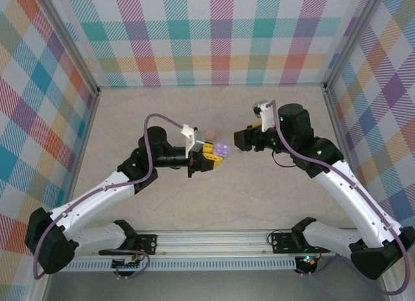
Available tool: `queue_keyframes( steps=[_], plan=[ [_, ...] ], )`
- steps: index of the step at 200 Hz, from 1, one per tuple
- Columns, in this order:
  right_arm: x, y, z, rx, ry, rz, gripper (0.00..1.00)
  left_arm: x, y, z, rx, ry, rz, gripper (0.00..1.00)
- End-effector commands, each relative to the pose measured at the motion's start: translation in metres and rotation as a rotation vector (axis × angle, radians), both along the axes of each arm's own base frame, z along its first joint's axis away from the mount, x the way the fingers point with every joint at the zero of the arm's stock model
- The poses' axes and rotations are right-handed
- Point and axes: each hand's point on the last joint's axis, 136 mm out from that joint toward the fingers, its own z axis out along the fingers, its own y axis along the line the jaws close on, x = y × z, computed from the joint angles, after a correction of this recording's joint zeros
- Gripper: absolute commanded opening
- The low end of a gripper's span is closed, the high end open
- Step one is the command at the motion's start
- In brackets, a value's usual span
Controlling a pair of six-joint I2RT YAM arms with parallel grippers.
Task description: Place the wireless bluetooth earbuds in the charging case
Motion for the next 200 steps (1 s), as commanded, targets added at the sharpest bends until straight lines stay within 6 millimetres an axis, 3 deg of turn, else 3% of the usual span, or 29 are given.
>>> queue_keyframes(
  steps=[1,42,78,101,147,170,200],
  plan=[
    [0.019,-0.032,-0.023,-0.078,0.074,-0.189,0.7,-0.01,0.002,0.014,-0.061,-0.043,-0.019,0.0],
    [0.05,-0.05,-0.081,-0.14,0.271,-0.286,0.7,-0.016,0.007,0.023,-0.105,-0.033,-0.019,0.0],
    [0.077,-0.045,-0.131,-0.19,0.399,-0.291,0.67,-0.019,0.015,0.029,-0.144,-0.035,0.011,0.0],
    [0.097,-0.039,-0.163,-0.217,0.465,-0.277,0.58,-0.019,0.018,0.03,-0.146,-0.033,0.029,0.0],
    [0.137,-0.032,-0.218,-0.275,0.584,-0.224,0.2,-0.02,0.02,0.03,-0.144,-0.02,0.037,0.0],
    [0.151,-0.029,-0.24,-0.311,0.636,-0.207,0.11,-0.019,0.019,0.029,-0.141,-0.023,0.044,0.0],
    [0.159,-0.025,-0.261,-0.338,0.691,-0.188,0.09,-0.018,0.019,0.029,-0.143,-0.025,0.046,0.0]
  ],
)
